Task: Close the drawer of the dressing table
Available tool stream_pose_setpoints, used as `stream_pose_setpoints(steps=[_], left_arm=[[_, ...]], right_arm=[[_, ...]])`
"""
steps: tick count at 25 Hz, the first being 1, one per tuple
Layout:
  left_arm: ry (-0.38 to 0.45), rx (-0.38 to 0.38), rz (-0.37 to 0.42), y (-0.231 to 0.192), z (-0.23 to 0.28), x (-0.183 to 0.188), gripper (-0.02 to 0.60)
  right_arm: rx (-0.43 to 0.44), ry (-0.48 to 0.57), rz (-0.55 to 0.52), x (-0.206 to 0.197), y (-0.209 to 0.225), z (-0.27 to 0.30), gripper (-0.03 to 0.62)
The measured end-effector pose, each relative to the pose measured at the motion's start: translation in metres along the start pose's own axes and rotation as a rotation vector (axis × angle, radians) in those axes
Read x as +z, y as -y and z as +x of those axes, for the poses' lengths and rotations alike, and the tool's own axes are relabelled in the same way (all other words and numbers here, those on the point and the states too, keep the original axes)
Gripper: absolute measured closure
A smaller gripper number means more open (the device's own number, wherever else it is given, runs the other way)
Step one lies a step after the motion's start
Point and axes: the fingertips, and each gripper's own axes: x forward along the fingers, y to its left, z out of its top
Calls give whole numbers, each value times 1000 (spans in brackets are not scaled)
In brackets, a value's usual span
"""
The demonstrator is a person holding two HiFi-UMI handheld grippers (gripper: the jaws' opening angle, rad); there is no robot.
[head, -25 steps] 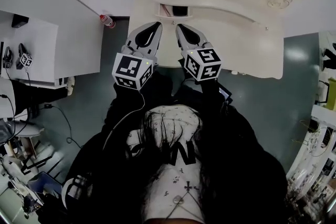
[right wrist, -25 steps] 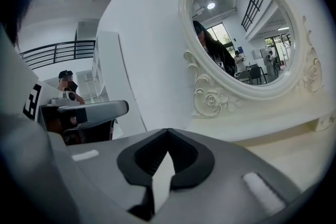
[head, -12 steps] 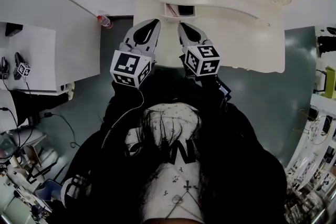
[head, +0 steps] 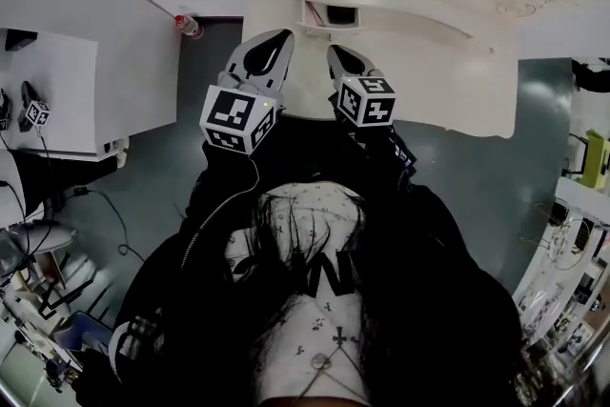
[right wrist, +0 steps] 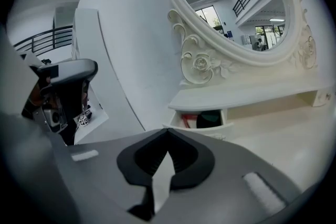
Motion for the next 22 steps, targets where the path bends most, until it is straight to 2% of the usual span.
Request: stream_pose_setpoints(steps=[4,10,22], left_arm=[[10,42,-4,-7,0,6,581],[9,101,-15,-16,0,7,581],[-27,192,-13,-19,-2,1,581]], right_arm=[[4,-91,21,-25,15,19,585],[24,-188,110,-55,30,39,568],[25,-250,157,-65,54,62,563]])
